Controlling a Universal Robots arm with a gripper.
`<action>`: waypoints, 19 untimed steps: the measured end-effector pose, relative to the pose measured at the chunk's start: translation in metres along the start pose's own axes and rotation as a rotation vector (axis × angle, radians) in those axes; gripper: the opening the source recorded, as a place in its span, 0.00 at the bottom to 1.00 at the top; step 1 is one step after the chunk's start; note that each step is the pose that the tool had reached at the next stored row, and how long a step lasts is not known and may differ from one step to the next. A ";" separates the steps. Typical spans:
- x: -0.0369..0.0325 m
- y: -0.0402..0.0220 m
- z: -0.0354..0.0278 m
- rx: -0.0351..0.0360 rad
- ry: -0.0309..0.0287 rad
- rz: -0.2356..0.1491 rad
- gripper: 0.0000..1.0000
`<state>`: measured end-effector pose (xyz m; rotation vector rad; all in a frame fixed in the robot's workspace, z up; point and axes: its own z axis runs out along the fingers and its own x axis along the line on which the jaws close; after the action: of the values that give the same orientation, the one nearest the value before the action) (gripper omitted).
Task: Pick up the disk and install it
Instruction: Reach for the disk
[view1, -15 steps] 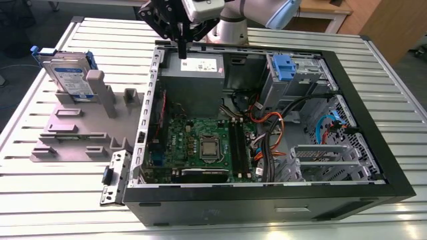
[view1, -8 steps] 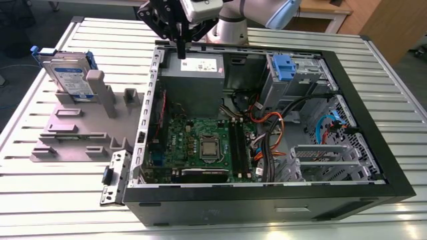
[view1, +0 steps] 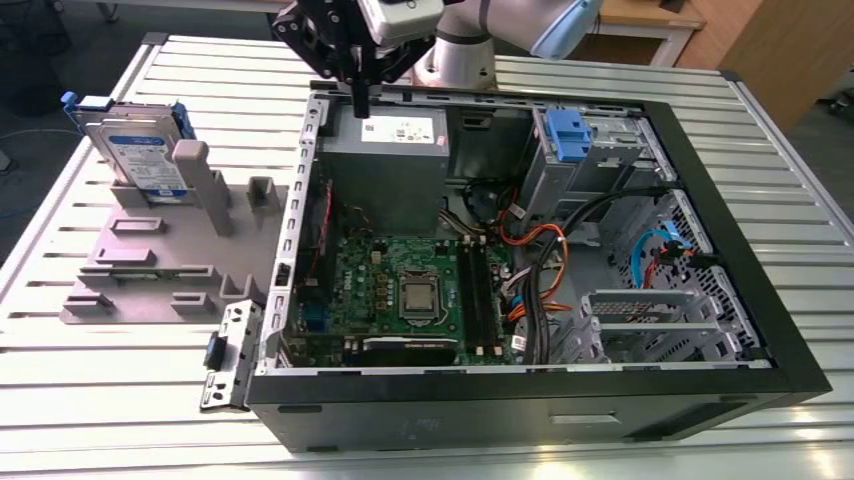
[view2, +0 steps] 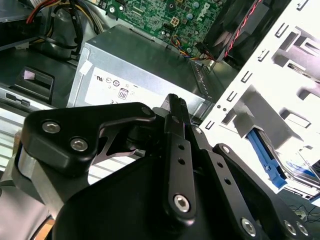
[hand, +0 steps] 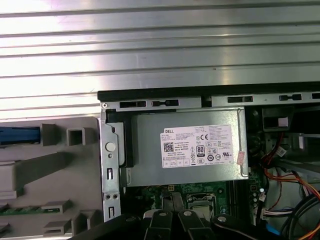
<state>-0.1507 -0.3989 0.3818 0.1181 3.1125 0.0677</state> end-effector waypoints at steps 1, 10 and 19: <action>0.0003 0.0000 0.0000 0.0000 0.0000 0.000 0.11; 0.0029 -0.0002 0.0000 0.0000 0.0000 0.000 0.11; 0.0047 -0.0004 -0.0001 0.0000 0.0000 0.000 0.11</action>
<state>-0.1554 -0.3989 0.3818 0.1180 3.1125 0.0676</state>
